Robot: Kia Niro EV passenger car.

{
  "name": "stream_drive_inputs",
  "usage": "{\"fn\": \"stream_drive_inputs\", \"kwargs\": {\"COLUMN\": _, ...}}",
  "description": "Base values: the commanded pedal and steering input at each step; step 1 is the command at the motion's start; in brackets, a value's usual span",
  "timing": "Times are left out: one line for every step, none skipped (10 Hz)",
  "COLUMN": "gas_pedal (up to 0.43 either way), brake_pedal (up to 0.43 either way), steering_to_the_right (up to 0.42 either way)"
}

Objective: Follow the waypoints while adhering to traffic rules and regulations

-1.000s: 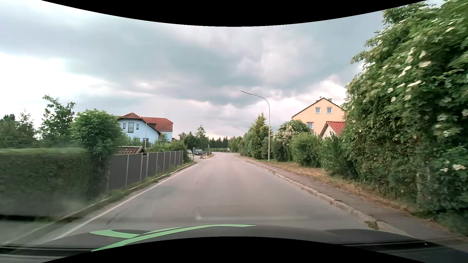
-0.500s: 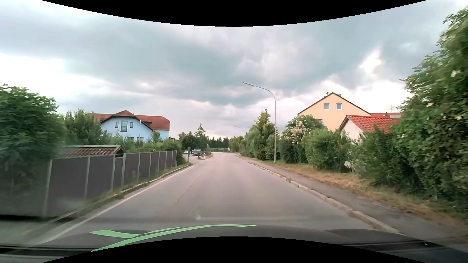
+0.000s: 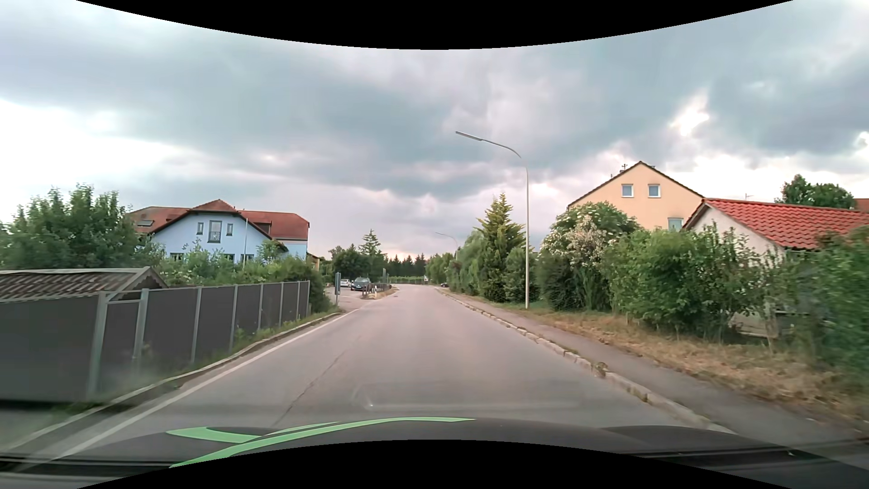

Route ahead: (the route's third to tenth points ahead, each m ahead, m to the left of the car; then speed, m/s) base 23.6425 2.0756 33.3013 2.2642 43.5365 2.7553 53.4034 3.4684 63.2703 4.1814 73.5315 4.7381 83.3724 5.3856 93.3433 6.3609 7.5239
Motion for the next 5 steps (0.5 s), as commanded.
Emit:
{"fn": "stream_drive_inputs", "kwargs": {"gas_pedal": 0.189, "brake_pedal": 0.000, "steering_to_the_right": 0.000}}
{"fn": "stream_drive_inputs", "kwargs": {"gas_pedal": 0.189, "brake_pedal": 0.000, "steering_to_the_right": 0.000}}
{"fn": "stream_drive_inputs", "kwargs": {"gas_pedal": 0.189, "brake_pedal": 0.000, "steering_to_the_right": 0.000}}
{"fn": "stream_drive_inputs", "kwargs": {"gas_pedal": 0.177, "brake_pedal": 0.000, "steering_to_the_right": 0.000}}
{"fn": "stream_drive_inputs", "kwargs": {"gas_pedal": 0.177, "brake_pedal": 0.000, "steering_to_the_right": 0.000}}
